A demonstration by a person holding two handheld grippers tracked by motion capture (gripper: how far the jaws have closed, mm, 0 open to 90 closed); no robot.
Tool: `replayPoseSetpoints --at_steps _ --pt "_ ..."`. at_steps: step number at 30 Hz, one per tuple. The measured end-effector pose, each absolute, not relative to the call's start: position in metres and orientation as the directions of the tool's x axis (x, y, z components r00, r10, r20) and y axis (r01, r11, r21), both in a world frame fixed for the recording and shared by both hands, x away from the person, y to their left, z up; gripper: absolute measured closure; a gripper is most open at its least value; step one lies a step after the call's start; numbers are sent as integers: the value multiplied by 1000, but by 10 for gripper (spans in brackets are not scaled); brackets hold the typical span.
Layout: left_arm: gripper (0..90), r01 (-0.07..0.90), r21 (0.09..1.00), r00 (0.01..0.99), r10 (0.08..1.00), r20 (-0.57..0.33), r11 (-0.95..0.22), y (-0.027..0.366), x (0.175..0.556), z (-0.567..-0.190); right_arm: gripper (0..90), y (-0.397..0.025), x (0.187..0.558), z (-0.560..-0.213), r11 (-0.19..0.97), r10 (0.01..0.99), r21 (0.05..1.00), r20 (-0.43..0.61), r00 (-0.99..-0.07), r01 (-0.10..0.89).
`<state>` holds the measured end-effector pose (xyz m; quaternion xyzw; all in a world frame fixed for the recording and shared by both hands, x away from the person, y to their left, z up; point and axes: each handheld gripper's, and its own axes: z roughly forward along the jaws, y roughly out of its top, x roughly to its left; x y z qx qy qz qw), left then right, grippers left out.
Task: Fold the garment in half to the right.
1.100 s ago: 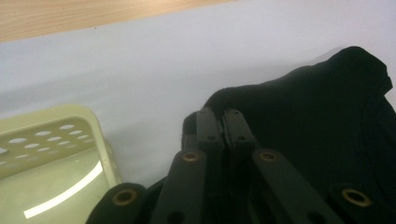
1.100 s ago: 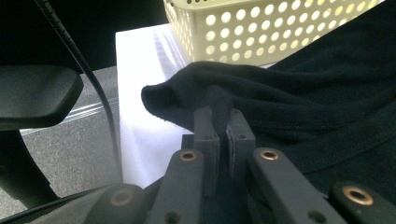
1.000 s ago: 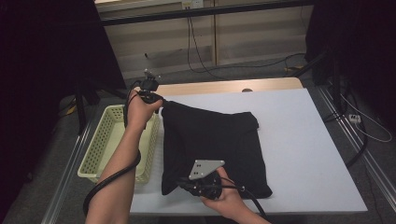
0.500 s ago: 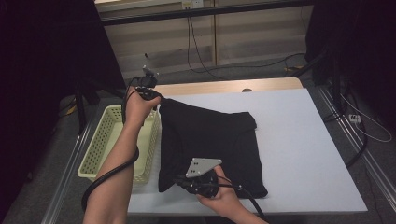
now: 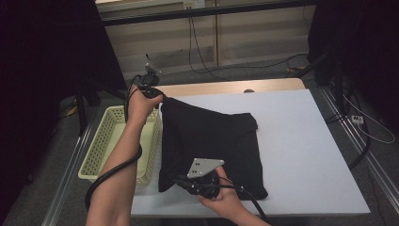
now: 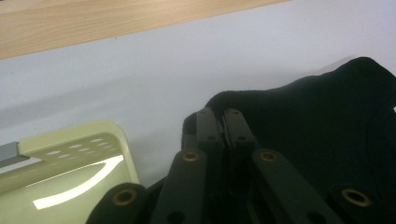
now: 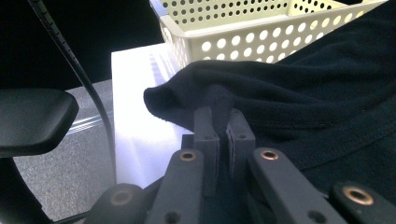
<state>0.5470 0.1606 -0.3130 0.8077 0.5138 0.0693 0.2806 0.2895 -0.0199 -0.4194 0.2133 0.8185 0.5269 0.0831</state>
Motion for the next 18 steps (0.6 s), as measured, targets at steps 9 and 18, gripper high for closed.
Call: replayPoseSetpoints --at_steps 9,18 --pt "874 794 521 454 875 -168 -312 168 546 -308 861 -13 290 -418 353 432 900 88 -898 257" --pt "874 800 511 444 883 -151 -315 175 548 -304 861 -7 290 -414 349 428 905 76 -900 243"
